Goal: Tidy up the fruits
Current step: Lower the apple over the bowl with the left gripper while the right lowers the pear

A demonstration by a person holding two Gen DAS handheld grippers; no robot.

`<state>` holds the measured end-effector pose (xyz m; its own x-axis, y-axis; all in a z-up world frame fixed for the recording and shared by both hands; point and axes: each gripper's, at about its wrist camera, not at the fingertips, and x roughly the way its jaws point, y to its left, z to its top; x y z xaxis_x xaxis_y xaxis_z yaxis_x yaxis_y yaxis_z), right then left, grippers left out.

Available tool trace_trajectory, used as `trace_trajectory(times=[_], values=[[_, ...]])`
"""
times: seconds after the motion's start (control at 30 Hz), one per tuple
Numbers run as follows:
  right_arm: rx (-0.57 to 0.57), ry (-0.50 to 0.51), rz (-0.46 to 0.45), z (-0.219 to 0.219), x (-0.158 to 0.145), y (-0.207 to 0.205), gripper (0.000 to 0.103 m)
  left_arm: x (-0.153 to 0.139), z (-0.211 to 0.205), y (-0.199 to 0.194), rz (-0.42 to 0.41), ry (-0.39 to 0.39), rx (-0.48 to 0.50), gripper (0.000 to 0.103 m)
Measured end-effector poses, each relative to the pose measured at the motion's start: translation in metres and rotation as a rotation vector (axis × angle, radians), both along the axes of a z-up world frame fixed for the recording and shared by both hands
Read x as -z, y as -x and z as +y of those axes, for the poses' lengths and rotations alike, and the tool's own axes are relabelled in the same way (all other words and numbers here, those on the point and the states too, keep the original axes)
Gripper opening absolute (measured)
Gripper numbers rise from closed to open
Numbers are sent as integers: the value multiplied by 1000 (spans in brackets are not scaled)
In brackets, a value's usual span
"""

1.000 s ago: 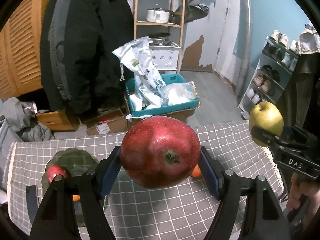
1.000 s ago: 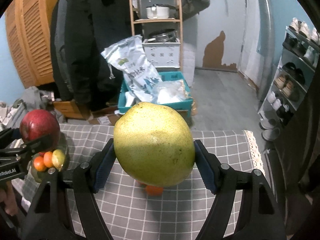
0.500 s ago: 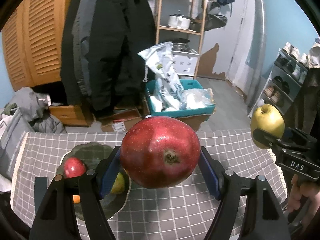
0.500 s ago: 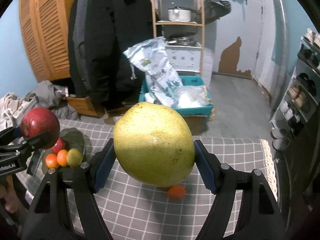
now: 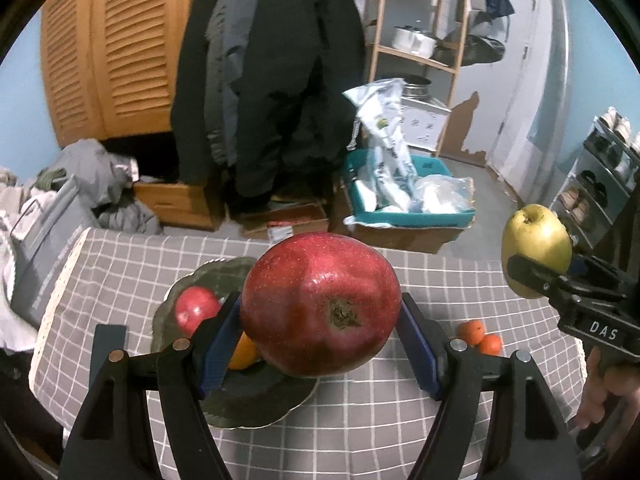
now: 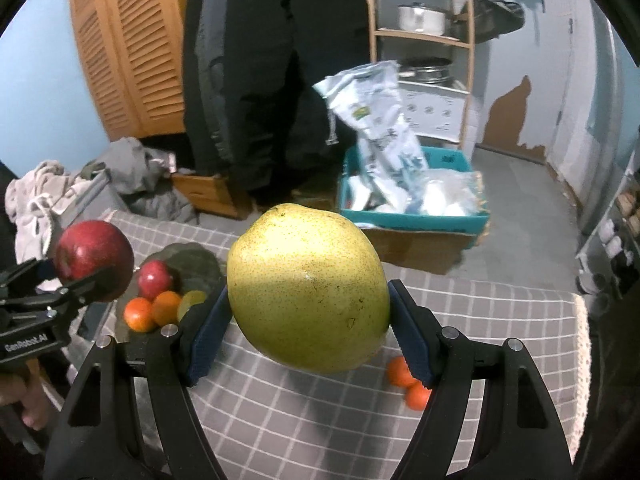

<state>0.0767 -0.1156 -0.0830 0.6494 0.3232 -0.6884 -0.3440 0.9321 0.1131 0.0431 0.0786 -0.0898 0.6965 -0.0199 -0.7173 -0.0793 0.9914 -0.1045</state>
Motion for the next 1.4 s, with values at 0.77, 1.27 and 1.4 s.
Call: trace_trajectory(times=[0.77,1.27,1.4], values=[[-179,19,145,131,55,-28,76,74,83,9,160,59,-136,76],[-218,50,222,177,91,-42,76,129,101,1,307,132,-141,76],[-217,49,238,182,97,-46,76,136,99,0,339,135,-134,76]])
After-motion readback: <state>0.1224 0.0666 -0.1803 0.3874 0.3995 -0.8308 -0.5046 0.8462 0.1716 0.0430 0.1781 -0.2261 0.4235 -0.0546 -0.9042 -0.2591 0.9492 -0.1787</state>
